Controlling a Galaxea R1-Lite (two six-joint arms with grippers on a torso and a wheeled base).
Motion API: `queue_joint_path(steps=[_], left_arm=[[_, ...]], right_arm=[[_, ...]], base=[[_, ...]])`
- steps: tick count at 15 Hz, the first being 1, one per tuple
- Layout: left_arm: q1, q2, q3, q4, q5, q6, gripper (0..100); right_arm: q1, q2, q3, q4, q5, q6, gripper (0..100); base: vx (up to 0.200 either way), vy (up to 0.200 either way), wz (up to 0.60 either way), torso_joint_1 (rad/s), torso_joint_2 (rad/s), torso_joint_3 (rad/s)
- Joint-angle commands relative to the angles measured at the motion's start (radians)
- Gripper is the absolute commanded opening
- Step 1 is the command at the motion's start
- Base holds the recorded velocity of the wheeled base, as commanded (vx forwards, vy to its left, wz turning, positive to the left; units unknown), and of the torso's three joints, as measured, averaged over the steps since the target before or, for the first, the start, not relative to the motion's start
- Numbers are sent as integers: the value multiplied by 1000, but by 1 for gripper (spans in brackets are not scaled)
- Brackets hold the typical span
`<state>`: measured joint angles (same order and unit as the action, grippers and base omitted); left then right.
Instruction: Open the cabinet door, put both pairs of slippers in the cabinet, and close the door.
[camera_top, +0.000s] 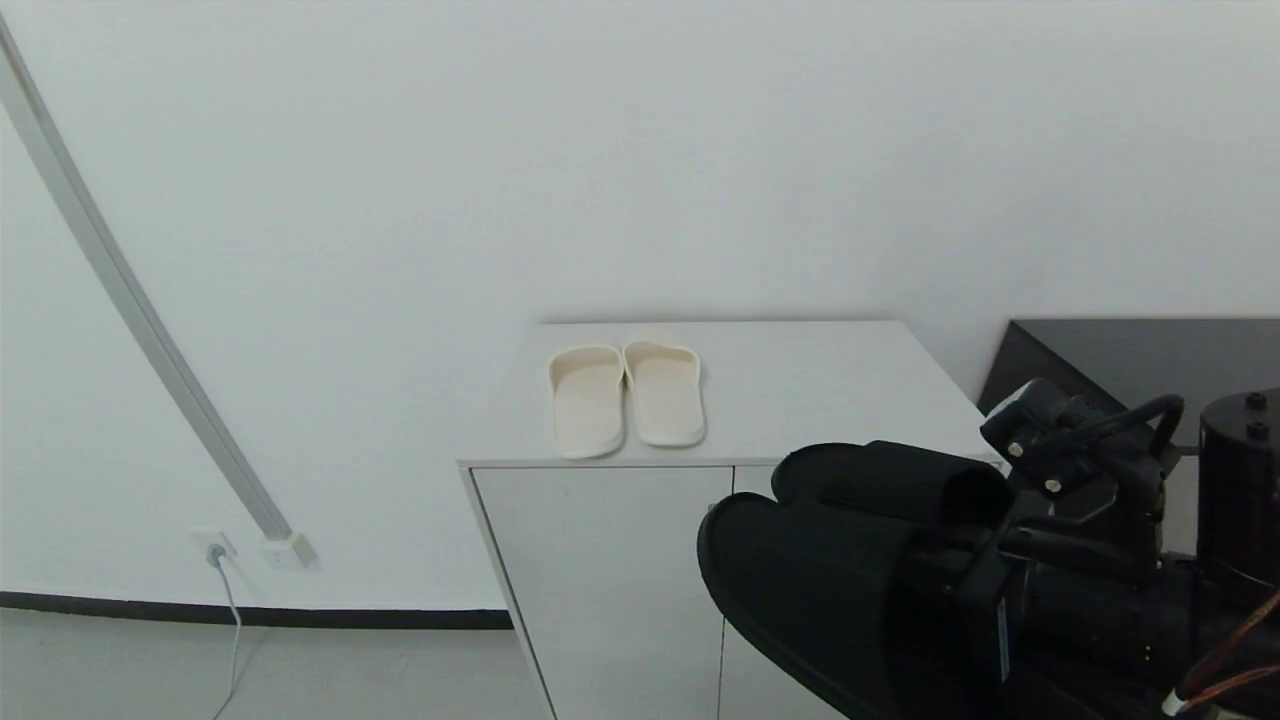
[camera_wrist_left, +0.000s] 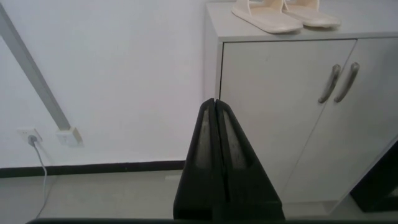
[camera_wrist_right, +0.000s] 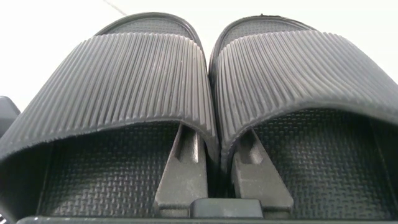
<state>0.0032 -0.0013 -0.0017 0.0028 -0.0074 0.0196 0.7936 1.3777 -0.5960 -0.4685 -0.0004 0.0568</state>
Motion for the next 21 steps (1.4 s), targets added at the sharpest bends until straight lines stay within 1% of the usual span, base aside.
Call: queue_joint_path(steps=[1,17,21], left_arm=[[0,1,0,0,0,0,0],[0,1,0,0,0,-1,0],[0,1,0,0,1,-1,0]], right_arm=[[4,11,1,1,0,0,0],[7,20,15,-5,0,0,0],[7,18,22,-5,3,-20,0]], base=[[0,0,0,0,0,0],[0,0,0,0,0,0],[0,0,0,0,0,0]])
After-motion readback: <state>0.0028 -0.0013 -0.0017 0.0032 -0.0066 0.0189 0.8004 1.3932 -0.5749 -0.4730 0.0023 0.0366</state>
